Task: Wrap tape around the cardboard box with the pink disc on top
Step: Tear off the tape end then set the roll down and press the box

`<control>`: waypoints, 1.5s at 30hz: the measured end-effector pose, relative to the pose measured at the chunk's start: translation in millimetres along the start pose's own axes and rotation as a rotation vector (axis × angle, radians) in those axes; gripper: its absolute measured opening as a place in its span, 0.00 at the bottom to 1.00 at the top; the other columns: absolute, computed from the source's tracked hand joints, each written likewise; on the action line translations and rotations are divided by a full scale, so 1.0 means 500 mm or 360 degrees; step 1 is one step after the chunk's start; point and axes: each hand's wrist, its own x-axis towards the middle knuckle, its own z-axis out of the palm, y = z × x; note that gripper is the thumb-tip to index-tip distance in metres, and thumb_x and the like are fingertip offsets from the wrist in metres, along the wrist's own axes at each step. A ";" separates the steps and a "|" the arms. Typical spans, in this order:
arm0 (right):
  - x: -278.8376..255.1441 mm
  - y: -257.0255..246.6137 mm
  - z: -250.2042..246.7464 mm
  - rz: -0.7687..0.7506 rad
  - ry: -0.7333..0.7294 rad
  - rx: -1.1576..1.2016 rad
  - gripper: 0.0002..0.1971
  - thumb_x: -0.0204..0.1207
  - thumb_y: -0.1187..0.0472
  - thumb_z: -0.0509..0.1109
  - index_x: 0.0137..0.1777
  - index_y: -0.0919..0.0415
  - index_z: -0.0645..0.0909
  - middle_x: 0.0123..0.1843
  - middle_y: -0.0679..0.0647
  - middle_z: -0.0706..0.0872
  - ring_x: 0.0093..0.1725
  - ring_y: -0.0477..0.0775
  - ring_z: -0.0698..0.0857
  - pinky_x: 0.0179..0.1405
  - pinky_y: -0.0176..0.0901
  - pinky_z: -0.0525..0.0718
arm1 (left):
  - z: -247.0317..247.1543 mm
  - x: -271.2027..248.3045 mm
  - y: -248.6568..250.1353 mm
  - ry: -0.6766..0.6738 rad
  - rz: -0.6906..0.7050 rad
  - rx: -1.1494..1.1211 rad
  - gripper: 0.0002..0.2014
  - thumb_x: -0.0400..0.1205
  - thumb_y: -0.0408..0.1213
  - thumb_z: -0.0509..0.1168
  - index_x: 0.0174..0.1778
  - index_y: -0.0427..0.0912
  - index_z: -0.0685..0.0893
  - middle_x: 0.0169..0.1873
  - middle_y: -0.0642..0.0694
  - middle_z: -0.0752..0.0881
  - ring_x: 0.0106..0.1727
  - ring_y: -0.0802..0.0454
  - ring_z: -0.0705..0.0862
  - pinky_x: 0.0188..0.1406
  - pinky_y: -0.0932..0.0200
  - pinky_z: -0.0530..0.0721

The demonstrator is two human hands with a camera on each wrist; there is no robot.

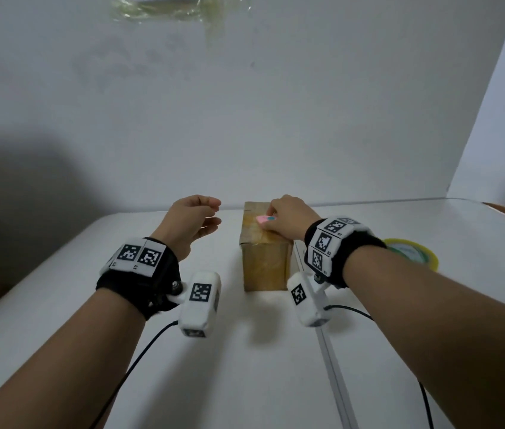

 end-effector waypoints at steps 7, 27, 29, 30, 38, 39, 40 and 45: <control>-0.012 0.007 0.010 -0.0047 0.0115 0.0106 0.20 0.79 0.51 0.65 0.65 0.61 0.80 0.65 0.60 0.79 0.64 0.62 0.79 0.65 0.55 0.80 | 0.028 -0.009 -0.009 0.0011 0.0103 0.0192 0.13 0.82 0.22 0.55 0.44 0.40 0.83 0.45 0.44 0.82 0.37 0.51 0.83 0.41 0.62 0.86; -0.215 0.377 -0.123 0.0615 0.0470 0.0252 0.19 0.76 0.54 0.70 0.64 0.61 0.81 0.65 0.61 0.81 0.63 0.61 0.82 0.63 0.50 0.78 | 0.432 -0.047 0.039 -0.0548 0.0197 0.0289 0.14 0.81 0.23 0.56 0.39 0.44 0.82 0.36 0.48 0.81 0.32 0.56 0.83 0.31 0.68 0.85; -0.223 0.404 -0.108 0.0690 0.0397 0.0278 0.20 0.76 0.50 0.71 0.63 0.60 0.82 0.64 0.59 0.84 0.63 0.60 0.83 0.63 0.50 0.80 | 0.456 -0.045 0.029 -0.0605 0.0146 0.0271 0.13 0.82 0.23 0.56 0.40 0.43 0.82 0.35 0.48 0.81 0.33 0.56 0.83 0.30 0.70 0.85; -0.224 0.413 -0.099 0.0713 0.0358 0.0291 0.20 0.76 0.48 0.71 0.63 0.59 0.82 0.63 0.58 0.85 0.63 0.59 0.83 0.63 0.50 0.81 | 0.465 -0.043 0.025 -0.0625 0.0119 0.0252 0.13 0.82 0.23 0.57 0.40 0.43 0.82 0.36 0.48 0.81 0.33 0.55 0.83 0.29 0.70 0.84; -0.189 0.429 -0.048 0.0694 0.0137 -0.0022 0.21 0.76 0.42 0.67 0.57 0.60 0.83 0.57 0.60 0.88 0.67 0.64 0.77 0.62 0.55 0.81 | 0.496 -0.024 -0.008 -0.0688 0.0006 0.0224 0.11 0.83 0.24 0.58 0.44 0.42 0.82 0.40 0.49 0.82 0.36 0.54 0.84 0.32 0.70 0.86; -0.184 0.427 -0.043 0.0695 0.0080 -0.0112 0.22 0.77 0.42 0.66 0.58 0.60 0.83 0.58 0.60 0.87 0.67 0.64 0.76 0.62 0.54 0.80 | 0.497 -0.023 -0.013 -0.0690 -0.0012 0.0226 0.11 0.83 0.24 0.58 0.43 0.42 0.82 0.40 0.49 0.82 0.36 0.54 0.84 0.31 0.70 0.86; -0.180 0.428 -0.036 0.0688 0.0036 -0.0199 0.23 0.77 0.41 0.65 0.59 0.60 0.82 0.60 0.59 0.87 0.67 0.64 0.75 0.62 0.53 0.77 | 0.498 -0.020 -0.018 -0.0692 -0.0021 0.0229 0.12 0.83 0.24 0.58 0.43 0.43 0.82 0.40 0.49 0.82 0.36 0.54 0.84 0.31 0.70 0.85; -0.170 0.429 -0.032 0.0730 -0.0033 -0.0418 0.20 0.80 0.47 0.66 0.64 0.60 0.80 0.66 0.61 0.82 0.70 0.64 0.73 0.66 0.52 0.72 | 0.501 -0.005 -0.035 -0.0684 -0.0064 0.0222 0.12 0.83 0.24 0.58 0.42 0.43 0.83 0.42 0.48 0.82 0.37 0.54 0.84 0.32 0.69 0.85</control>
